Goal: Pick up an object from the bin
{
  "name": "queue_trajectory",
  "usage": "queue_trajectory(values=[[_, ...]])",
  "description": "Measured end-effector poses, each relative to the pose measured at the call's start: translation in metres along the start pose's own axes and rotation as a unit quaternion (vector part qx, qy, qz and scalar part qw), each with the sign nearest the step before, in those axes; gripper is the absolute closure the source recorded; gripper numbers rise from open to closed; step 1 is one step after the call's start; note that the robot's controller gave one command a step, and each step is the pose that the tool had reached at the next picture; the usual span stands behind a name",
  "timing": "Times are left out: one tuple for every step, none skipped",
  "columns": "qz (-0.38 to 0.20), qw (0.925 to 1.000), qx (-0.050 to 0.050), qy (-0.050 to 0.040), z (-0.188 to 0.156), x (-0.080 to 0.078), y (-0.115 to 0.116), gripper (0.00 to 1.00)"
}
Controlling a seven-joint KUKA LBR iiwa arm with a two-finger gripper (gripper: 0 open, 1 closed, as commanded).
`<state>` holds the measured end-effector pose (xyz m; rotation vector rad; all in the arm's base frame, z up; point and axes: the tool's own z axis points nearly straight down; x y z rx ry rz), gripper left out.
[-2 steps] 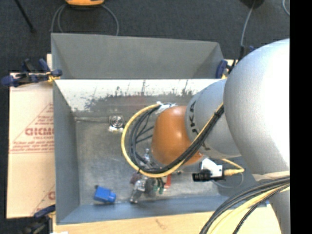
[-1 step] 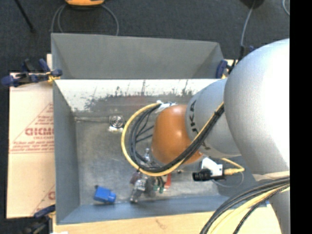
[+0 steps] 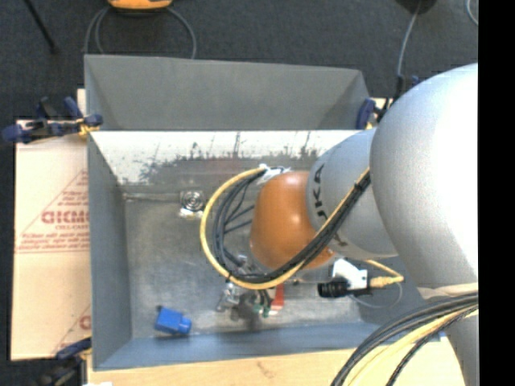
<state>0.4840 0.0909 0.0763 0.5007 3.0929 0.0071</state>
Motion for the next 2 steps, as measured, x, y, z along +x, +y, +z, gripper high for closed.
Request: queue_trajectory(values=[[-0.001, 1.0, 0.001, 0.0011, -0.053, -0.002, 0.001, 1.0], [-0.003, 1.0, 0.001, 0.0, -0.121, -0.005, 0.002, 1.0]])
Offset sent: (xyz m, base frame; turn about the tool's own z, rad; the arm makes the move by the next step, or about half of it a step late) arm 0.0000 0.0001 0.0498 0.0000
